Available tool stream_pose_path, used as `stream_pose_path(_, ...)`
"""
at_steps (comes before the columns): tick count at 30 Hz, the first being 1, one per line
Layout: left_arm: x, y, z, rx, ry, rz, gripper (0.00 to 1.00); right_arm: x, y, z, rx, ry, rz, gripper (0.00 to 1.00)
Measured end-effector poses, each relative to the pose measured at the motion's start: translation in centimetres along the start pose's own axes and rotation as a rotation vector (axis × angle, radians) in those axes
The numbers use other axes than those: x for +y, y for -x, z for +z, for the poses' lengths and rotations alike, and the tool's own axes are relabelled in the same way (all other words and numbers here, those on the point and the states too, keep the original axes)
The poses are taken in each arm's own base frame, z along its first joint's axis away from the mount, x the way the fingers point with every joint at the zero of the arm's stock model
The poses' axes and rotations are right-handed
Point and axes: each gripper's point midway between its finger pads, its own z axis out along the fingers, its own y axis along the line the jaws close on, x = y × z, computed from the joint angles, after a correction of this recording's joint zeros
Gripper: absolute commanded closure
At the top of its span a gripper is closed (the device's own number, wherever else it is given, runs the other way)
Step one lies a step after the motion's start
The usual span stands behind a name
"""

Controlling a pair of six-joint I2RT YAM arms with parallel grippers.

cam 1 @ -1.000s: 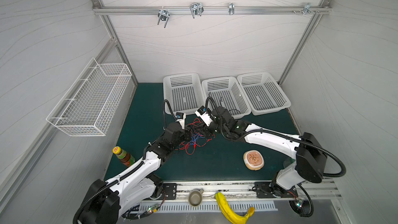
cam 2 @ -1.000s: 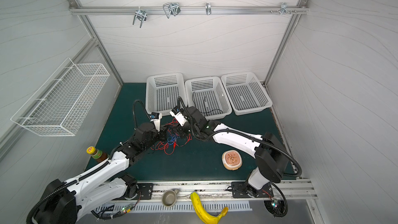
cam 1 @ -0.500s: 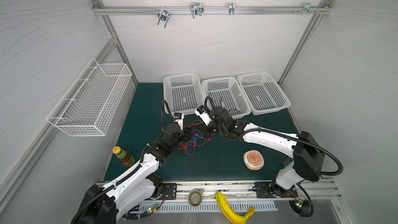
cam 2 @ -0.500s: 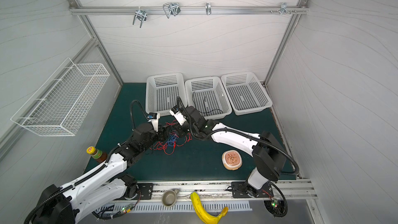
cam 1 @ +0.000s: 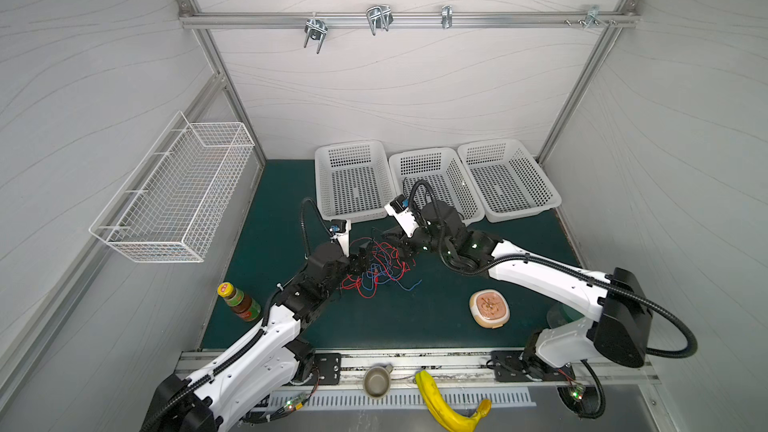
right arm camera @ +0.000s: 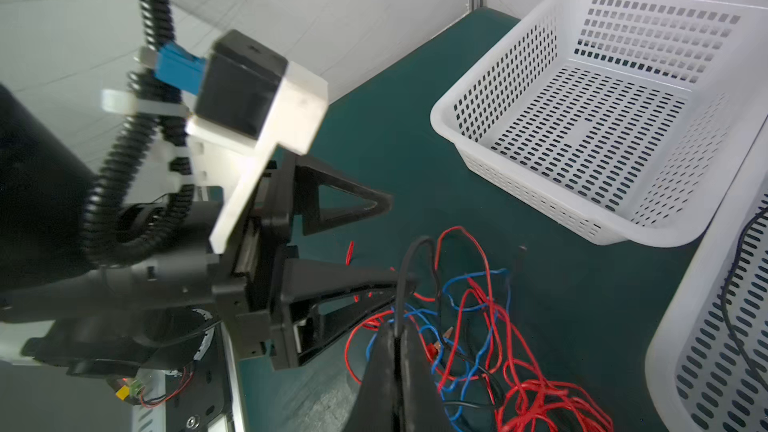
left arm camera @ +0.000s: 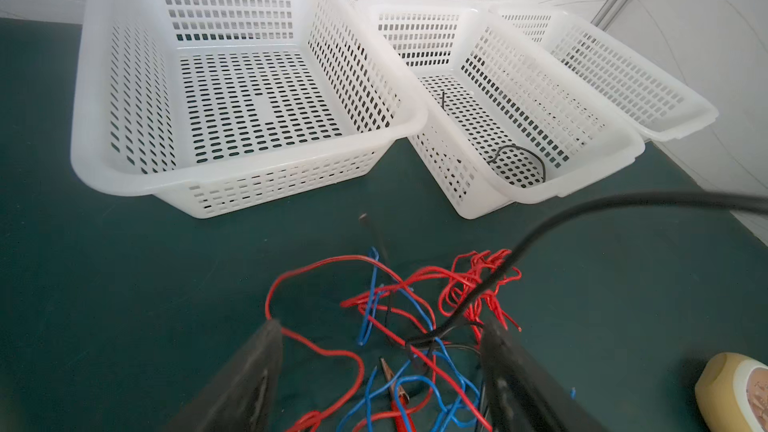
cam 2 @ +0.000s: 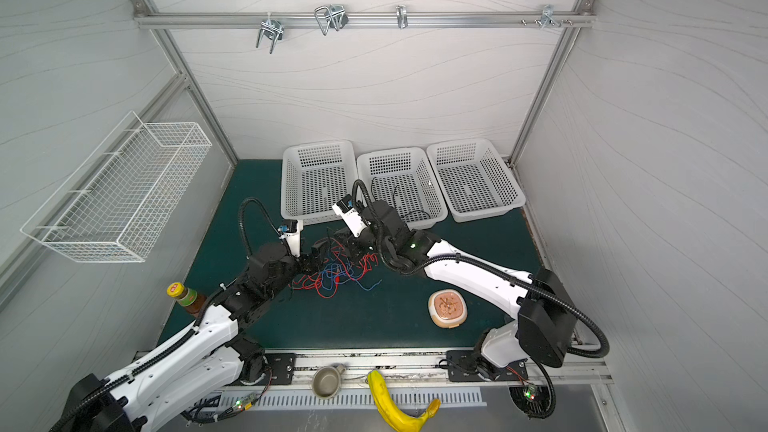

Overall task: Untangle the cables
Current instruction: 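Grasp another black wire with the right gripper and pull it away from the bundle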

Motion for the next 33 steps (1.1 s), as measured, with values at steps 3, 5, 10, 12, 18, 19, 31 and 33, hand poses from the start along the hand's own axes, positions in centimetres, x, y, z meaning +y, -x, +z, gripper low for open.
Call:
stream_pose_path(3,0.0,0.0,0.0,-0.002,-0.001,0.000,0.25,0.5,0.9,-0.9,-0.033,0.014,-0.005,1.00)
stream_pose_path(5,0.0,0.0,0.1,0.001,0.000,0.000,0.25,0.8,1.5,-1.6,-0.056,0.020,-0.010,1.00)
stream_pose_path(10,0.0,-0.4,0.4,0.016,0.002,0.002,0.25,1.5,3.5,-3.9,-0.133,0.026,-0.031,1.00)
stream_pose_path(12,-0.1,-0.6,0.6,0.025,-0.003,0.003,0.24,1.7,4.4,-4.8,-0.168,0.025,-0.045,1.00)
stream_pose_path(18,-1.6,-0.6,0.8,0.028,-0.087,0.004,0.22,1.6,6.4,-6.3,-0.249,-0.014,-0.091,1.00)
stream_pose_path(19,-1.8,-0.5,0.8,0.028,-0.101,0.005,0.21,1.5,6.5,-6.3,-0.253,-0.022,-0.097,1.00)
stream_pose_path(31,-4.0,-0.4,0.6,0.031,-0.221,0.023,0.19,1.4,8.1,-6.8,-0.317,-0.045,-0.149,1.00)
stream_pose_path(33,-4.1,-0.1,0.6,0.019,-0.229,0.021,0.19,1.6,8.4,-6.9,-0.323,-0.035,-0.152,1.00)
